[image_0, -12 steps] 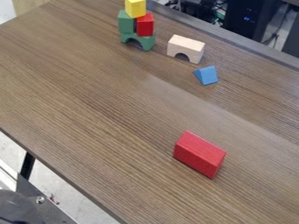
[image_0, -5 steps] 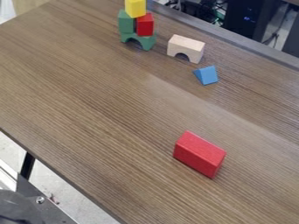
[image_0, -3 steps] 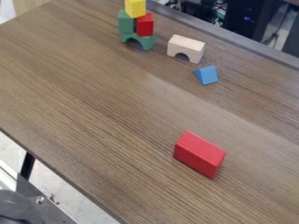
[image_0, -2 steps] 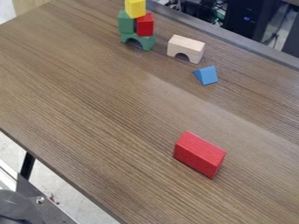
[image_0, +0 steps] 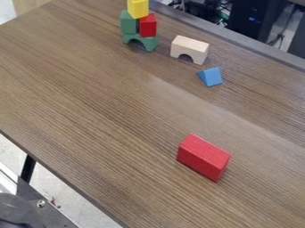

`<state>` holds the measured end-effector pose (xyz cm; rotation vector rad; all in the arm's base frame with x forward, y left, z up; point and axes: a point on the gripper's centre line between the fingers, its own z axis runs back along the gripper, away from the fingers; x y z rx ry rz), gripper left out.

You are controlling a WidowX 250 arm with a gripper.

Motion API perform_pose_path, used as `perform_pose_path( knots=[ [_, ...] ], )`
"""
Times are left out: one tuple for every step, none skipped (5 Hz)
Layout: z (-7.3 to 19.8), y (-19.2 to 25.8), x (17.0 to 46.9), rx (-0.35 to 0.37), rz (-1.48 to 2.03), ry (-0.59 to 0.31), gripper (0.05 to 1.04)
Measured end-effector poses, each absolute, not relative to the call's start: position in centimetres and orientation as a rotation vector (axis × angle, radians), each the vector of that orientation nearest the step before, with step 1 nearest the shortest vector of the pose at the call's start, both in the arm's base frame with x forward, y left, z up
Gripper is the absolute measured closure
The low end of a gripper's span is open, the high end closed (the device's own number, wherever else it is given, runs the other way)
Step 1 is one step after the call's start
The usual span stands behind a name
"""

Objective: Put the yellow block on top of the green and red blocks

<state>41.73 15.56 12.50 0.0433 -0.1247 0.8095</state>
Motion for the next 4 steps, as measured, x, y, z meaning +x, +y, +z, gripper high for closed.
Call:
perform_pose_path(
  knots=[
    [11.9,15.4,41.8,0.035,0.819,-0.124,0.142],
    [11.8,15.4,41.8,0.028,0.821,-0.127,0.083],
    [11.6,15.3,41.9,0.026,0.831,-0.129,0.085],
    [14.5,15.1,41.5,0.014,0.838,-0.193,0.085]
  ],
)
